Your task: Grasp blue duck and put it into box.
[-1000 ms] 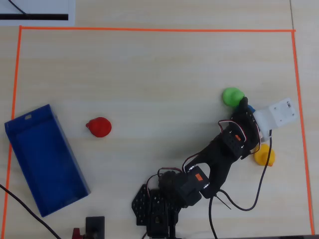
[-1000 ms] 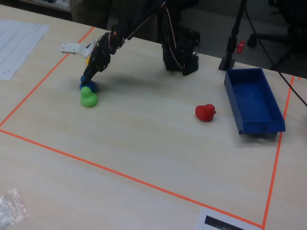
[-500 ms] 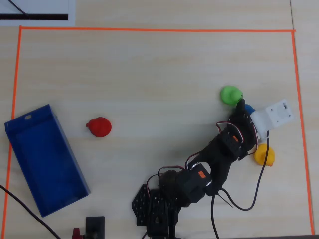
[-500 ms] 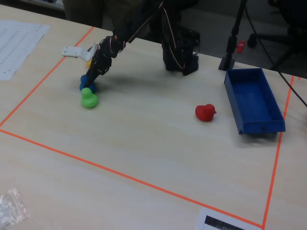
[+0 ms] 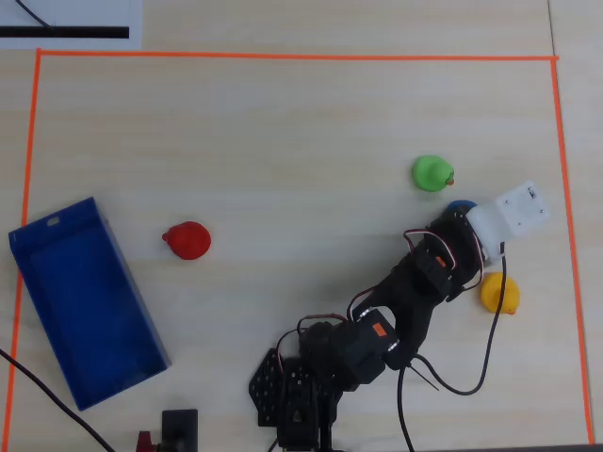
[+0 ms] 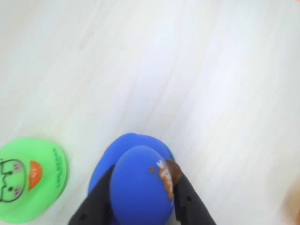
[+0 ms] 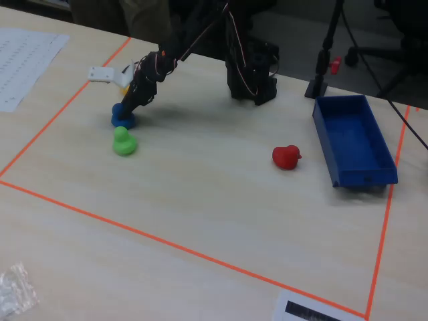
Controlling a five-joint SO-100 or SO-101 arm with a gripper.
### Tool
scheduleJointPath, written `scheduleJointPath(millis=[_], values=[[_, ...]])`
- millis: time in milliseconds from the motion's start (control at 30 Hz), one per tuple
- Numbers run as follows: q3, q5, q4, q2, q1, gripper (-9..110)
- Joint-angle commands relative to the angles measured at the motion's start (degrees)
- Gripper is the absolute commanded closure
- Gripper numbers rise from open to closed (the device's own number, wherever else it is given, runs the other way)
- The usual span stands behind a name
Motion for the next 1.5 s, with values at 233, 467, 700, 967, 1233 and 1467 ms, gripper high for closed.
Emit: scheduleJointPath(millis=[233, 467, 700, 967, 1233, 1467], values=[[-0.35, 1.93, 0.62, 3.08, 0.26, 101], [-10.90, 17.67, 25.14, 20.39, -3.16, 101], [-26.02, 30.94, 61.61, 34.89, -27.77, 101], [-36.47, 45.97, 85.61, 33.49, -82.35, 101], [-52.47, 55.11, 87.28, 8.70, -111.18, 101], [-70.93, 54.67, 94.39, -9.49, -116.89, 101]])
